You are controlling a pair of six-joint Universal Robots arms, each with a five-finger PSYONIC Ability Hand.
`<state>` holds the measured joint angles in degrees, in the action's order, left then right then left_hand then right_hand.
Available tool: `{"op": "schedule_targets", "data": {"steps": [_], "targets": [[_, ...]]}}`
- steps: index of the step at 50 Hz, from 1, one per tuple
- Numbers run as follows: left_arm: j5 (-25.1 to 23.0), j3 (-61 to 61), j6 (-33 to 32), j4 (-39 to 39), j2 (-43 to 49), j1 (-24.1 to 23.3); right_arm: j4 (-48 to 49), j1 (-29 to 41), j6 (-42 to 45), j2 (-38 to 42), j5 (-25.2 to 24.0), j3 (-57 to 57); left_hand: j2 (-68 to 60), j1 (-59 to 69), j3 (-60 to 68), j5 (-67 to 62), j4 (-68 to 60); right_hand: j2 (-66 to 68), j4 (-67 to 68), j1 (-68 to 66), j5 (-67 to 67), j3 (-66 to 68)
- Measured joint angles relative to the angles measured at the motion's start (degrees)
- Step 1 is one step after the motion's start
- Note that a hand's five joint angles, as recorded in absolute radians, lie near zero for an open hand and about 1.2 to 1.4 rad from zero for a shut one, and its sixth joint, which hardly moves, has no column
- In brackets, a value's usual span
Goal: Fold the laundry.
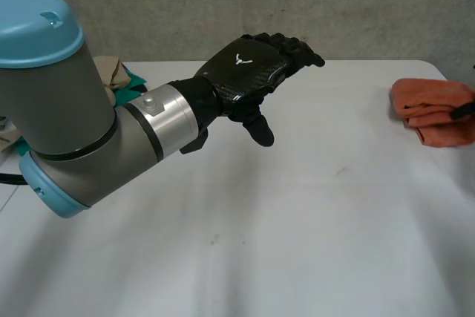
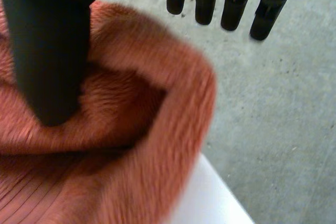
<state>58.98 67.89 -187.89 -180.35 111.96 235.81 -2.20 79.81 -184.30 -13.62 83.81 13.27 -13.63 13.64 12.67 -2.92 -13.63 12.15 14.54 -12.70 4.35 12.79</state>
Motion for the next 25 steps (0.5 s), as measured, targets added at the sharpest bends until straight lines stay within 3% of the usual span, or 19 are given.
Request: {"op": "schedule_targets", "data": {"steps": [6,11,15,20,25], "targets": [[0.25,0.04,0.06,0.05,-0.07,-0.26,-0.51,0.57,2.70,-4.38,1.64,6.64,0.00,0.00,0.00,0.00,0.00,-0.39,-2.57,0.00,-1.71,-1.09],[1.18,0.14,0.07,0.07,-0.57,-0.27,2.24,1.30,10.34,-14.11,5.27,17.78,0.00,0.01,0.00,0.00,0.00,-0.39,-2.57,0.00,-1.70,-1.09],[4.05,-0.10,0.00,-0.28,-1.19,0.26,9.19,2.42,17.84,-25.05,4.34,30.59,-0.04,0.05,0.00,0.00,-0.02,-0.39,-2.57,0.00,-1.70,-1.09],[11.44,-0.87,-0.31,-1.81,-2.36,3.09,18.59,6.08,25.75,-37.47,-2.63,47.51,-0.05,0.05,0.00,0.00,-0.02,-0.39,-2.57,0.00,-1.71,-1.09],[21.27,-2.36,-1.25,-4.13,-1.90,12.15,24.07,13.53,33.43,-47.15,-12.86,64.96,-0.05,0.05,0.00,0.00,-0.02,-0.40,-2.57,0.00,-1.71,-1.10]]}}
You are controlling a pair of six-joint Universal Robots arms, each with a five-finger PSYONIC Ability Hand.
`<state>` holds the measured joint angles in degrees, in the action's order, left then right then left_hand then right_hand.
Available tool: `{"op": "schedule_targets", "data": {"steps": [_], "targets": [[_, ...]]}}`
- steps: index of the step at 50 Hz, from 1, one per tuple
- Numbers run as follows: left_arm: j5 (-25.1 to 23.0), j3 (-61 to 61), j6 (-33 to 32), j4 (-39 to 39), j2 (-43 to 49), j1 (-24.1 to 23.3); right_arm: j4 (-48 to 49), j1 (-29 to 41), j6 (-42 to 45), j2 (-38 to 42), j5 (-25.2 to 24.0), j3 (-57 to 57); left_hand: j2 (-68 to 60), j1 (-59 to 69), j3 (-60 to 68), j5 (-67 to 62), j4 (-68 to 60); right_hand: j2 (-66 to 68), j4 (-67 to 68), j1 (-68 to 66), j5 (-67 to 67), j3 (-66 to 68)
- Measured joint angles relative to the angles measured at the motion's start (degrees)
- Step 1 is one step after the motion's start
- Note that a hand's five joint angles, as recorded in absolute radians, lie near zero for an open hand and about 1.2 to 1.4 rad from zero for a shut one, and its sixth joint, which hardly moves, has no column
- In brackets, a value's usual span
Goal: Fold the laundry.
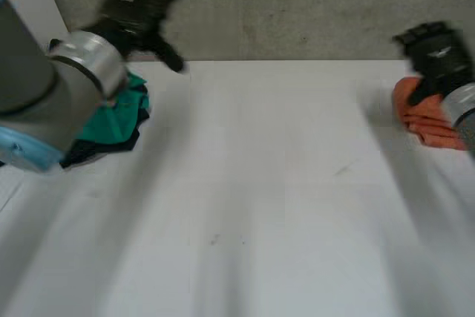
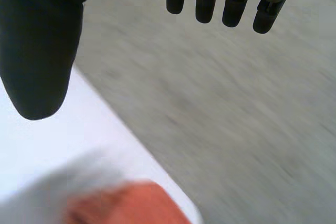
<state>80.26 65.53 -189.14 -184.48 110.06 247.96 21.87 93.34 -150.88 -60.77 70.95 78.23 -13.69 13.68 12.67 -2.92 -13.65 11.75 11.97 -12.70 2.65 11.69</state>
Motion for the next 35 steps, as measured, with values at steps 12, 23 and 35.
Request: {"op": "schedule_targets", "data": {"steps": [12,23,35], "targets": [[3.66,-12.35,-21.10,-3.05,23.35,21.53,-2.05,8.12,12.54,-5.28,-4.23,17.60,-0.17,0.14,0.28,-0.37,-0.30,0.00,0.00,0.00,0.00,0.00],[3.97,-20.02,-30.20,-11.97,36.85,25.47,-2.23,7.08,13.81,-4.91,-4.05,20.90,-52.14,44.45,51.72,-49.07,-52.67,0.00,0.00,0.00,0.00,0.00],[4.58,-4.44,-17.72,-16.82,14.55,11.84,-1.82,6.84,13.33,-6.21,-2.93,21.24,-54.58,50.56,55.54,-49.27,-54.90,0.00,0.00,0.00,0.00,0.00]]}}
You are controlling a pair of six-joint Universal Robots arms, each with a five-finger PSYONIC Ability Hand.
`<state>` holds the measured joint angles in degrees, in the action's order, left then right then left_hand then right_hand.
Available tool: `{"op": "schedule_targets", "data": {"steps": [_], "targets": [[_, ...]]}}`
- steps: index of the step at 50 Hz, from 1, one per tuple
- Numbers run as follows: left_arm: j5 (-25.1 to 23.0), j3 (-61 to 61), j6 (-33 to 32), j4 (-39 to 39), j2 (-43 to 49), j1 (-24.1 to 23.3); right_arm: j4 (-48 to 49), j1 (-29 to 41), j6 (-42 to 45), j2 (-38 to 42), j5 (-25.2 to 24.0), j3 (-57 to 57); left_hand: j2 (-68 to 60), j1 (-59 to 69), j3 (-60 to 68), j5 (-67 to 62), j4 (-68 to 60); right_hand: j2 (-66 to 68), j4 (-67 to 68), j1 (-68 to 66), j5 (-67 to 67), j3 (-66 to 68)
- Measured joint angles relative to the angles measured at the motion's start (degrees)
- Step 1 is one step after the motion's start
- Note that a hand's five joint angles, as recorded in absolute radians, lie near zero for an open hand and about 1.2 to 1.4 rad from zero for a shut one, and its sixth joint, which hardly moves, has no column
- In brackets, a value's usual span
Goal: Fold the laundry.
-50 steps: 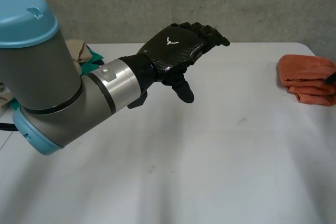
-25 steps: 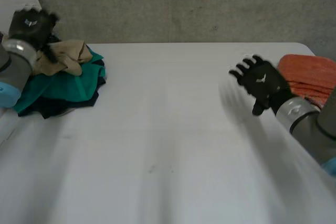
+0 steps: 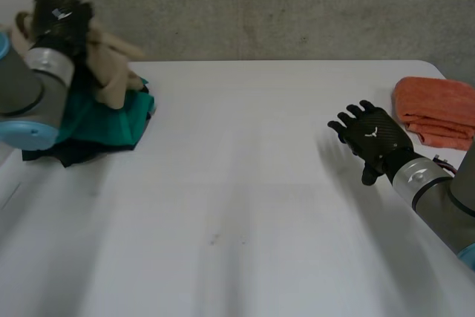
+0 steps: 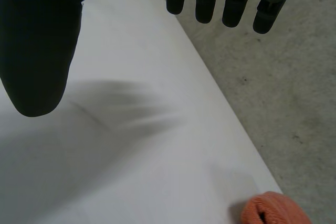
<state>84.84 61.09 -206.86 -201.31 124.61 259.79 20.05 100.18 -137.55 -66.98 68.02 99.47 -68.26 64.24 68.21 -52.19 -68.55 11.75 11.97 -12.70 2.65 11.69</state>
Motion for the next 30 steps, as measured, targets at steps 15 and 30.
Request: {"op": "schedule_targets", "data": {"steps": [15,30], "targets": [[-3.17,12.22,10.61,-0.39,-2.39,-27.04,-0.09,-0.35,-0.63,-2.59,2.30,0.43,-0.34,0.74,0.38,0.00,-0.28,0.00,0.00,0.00,0.00,0.00],[-2.68,9.37,13.67,12.19,2.62,-30.38,-0.62,-1.55,-3.78,-3.38,4.25,-0.43,53.54,-49.62,-53.24,48.06,54.08,0.00,0.00,0.00,0.00,0.00]]}}
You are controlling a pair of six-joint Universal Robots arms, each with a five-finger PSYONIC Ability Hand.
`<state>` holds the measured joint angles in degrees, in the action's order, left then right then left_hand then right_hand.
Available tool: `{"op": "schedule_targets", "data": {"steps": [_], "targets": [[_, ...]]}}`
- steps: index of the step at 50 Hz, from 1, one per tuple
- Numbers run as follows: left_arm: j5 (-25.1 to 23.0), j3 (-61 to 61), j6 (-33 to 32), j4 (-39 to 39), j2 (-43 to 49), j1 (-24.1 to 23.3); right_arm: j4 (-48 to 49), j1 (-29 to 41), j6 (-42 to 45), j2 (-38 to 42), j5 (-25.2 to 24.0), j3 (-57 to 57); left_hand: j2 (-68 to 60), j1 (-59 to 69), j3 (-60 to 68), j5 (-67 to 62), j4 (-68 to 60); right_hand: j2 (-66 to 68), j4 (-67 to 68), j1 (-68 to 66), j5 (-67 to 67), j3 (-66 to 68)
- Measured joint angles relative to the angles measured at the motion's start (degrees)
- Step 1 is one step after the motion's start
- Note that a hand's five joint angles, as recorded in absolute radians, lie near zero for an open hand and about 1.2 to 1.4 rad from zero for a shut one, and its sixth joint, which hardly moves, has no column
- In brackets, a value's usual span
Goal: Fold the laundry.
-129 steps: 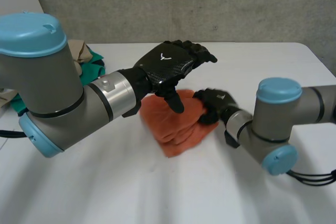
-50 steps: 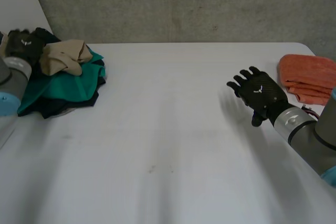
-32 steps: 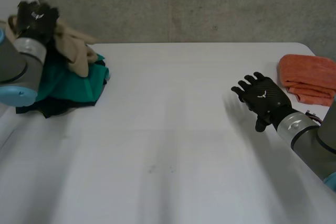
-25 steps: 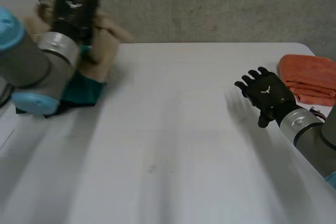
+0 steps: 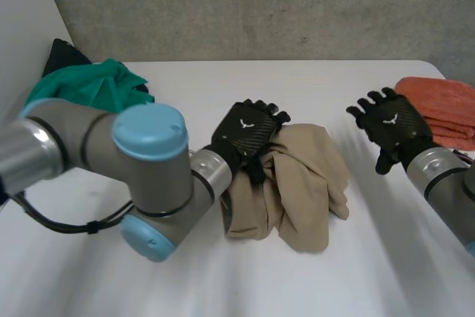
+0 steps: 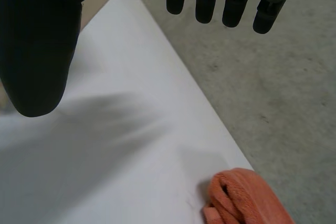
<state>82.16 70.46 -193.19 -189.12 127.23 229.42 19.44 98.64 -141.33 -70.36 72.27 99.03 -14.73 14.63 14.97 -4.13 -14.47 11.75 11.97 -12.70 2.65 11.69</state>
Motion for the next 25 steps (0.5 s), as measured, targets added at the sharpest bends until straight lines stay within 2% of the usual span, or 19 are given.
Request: {"op": "schedule_targets", "data": {"steps": [5,12,19,25], "targets": [[2.47,6.12,-0.63,4.67,-9.94,2.16,-3.76,-0.51,-6.19,-3.39,1.70,-1.77,0.37,0.00,0.00,0.03,0.00,0.00,0.00,0.00,0.00,0.00],[6.09,18.04,1.38,0.54,-21.13,3.54,-16.56,-0.48,-11.55,-5.95,2.06,-5.53,0.43,0.00,0.00,0.27,0.00,0.00,0.00,0.00,0.00,0.00],[6.72,22.23,6.05,-1.85,-20.92,3.39,-25.15,0.00,-12.72,-6.01,1.83,-6.67,0.43,0.00,0.00,0.27,0.00,0.00,0.00,0.00,0.00,0.00],[6.67,20.22,8.51,-1.86,-15.47,3.29,-26.04,0.96,-12.85,-5.88,1.72,-5.64,-0.38,0.98,0.70,-0.72,-0.79,0.00,0.00,0.00,0.00,0.00]]}}
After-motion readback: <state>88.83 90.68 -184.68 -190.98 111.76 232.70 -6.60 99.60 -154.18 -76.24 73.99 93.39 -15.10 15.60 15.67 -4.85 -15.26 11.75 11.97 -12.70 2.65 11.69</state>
